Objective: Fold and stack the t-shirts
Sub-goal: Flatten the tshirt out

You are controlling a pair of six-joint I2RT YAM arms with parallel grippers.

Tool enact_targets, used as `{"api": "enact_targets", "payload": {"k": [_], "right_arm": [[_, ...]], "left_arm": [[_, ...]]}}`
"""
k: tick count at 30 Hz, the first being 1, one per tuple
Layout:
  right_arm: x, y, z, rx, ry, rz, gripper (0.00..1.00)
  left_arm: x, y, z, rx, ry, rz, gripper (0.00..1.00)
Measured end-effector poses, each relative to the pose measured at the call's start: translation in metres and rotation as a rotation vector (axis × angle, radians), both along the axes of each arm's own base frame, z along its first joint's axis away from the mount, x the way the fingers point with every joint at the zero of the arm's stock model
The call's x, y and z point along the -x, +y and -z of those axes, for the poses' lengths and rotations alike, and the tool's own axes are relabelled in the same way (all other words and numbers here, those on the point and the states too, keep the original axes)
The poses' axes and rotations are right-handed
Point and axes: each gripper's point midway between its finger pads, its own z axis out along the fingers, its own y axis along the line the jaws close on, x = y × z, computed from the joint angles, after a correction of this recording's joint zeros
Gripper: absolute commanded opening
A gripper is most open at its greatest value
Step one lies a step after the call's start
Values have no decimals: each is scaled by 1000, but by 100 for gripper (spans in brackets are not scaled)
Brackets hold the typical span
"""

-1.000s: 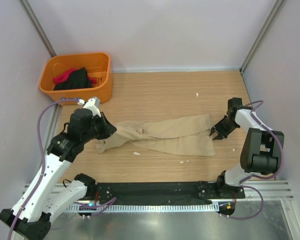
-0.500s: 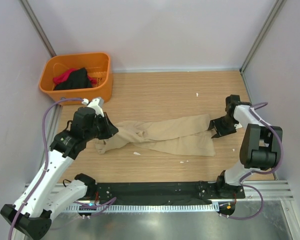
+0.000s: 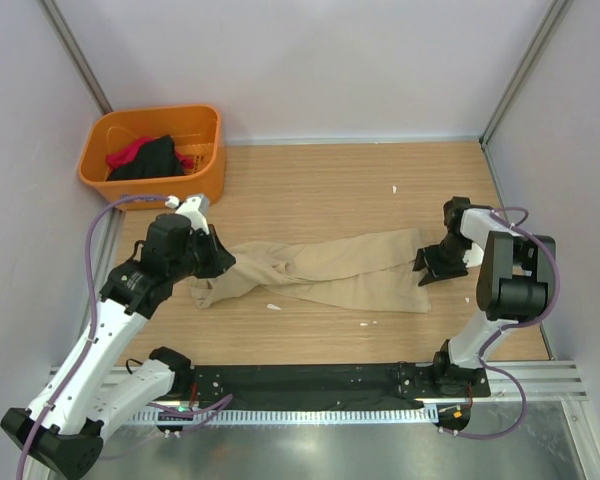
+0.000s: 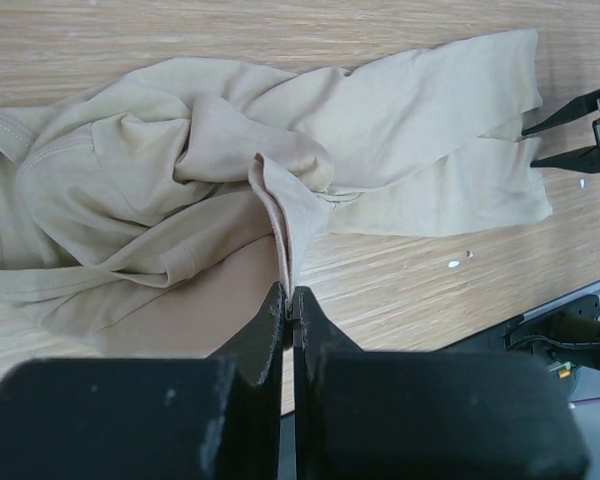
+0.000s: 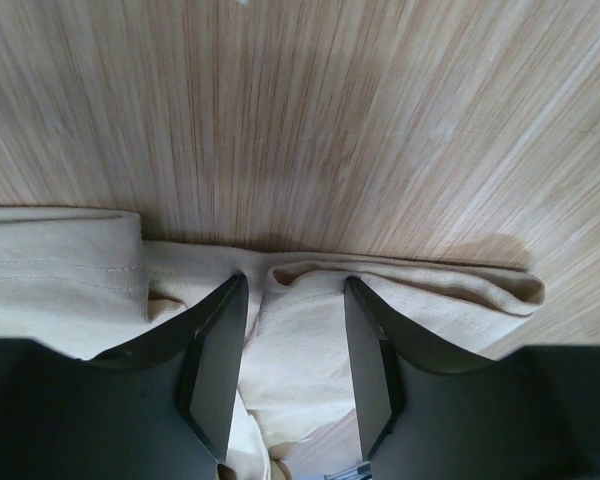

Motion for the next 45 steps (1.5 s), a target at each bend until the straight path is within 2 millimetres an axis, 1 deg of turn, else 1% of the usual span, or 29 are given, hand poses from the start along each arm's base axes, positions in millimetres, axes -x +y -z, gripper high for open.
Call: {"api": "enact_targets", "payload": {"k": [2, 3, 5, 8, 9, 10, 12, 14, 15, 17, 19, 23, 24, 26, 29, 30, 33, 38, 40, 43, 45], "right_arm": [[0, 0, 0, -1, 5, 6, 47], [0, 0, 0, -1, 6, 7, 43], [1, 1, 0, -1, 9, 10, 39], [3, 4, 0, -2, 20, 7, 29], [5, 5, 0, -3, 25, 6, 21], [6, 6, -1, -3, 30, 3, 17], [9, 8, -3, -1, 37, -1, 16], [11, 8, -7, 3, 33, -3, 17], [11, 8, -10, 6, 25, -6, 22], [11, 8, -17, 13, 4, -16, 28], [10, 7, -20, 15, -10, -26, 28], [11, 8, -18, 8, -14, -29, 23], [11, 9, -17, 8, -13, -29, 15], [15, 10, -13, 2, -7, -32, 12], [19, 12, -7, -9, -1, -30, 21], [20, 13, -6, -12, 1, -32, 27], [19, 13, -4, -13, -4, -40, 30], [17, 12, 1, -11, 0, -56, 33], [15, 11, 2, -11, 5, -61, 31], [12, 10, 2, -10, 5, -79, 26], [11, 9, 2, -8, 3, -82, 18]], "left_arm": [[-1, 0, 0, -4, -2, 0, 0], [-1, 1, 0, -5, -2, 0, 0], [-1, 1, 0, -7, -3, 2, 0], [-2, 1, -1, -14, -6, 6, 0], [-2, 1, -2, -16, -9, 8, 0], [-2, 1, -4, -16, -11, 8, 0], [-4, 1, -9, -15, -22, 9, 0], [-4, 0, -14, -10, -33, 9, 0], [-5, 0, -16, -8, -37, 9, 0], [-5, 0, -17, -7, -40, 9, 0], [-5, 0, -17, -6, -39, 9, 0], [-4, 0, -18, -4, -42, 10, 0], [-3, 0, -18, -3, -43, 10, 0], [-2, 1, -20, 0, -51, 10, 0], [1, 2, -22, 3, -56, 10, 0], [2, 3, -22, 2, -55, 9, 0], [4, 4, -22, 1, -52, 9, 0], [7, 5, -20, -4, -41, 10, 0], [7, 5, -19, -5, -41, 10, 0], [6, 5, -19, -7, -39, 10, 0], [6, 5, -18, -8, -36, 10, 0]]}}
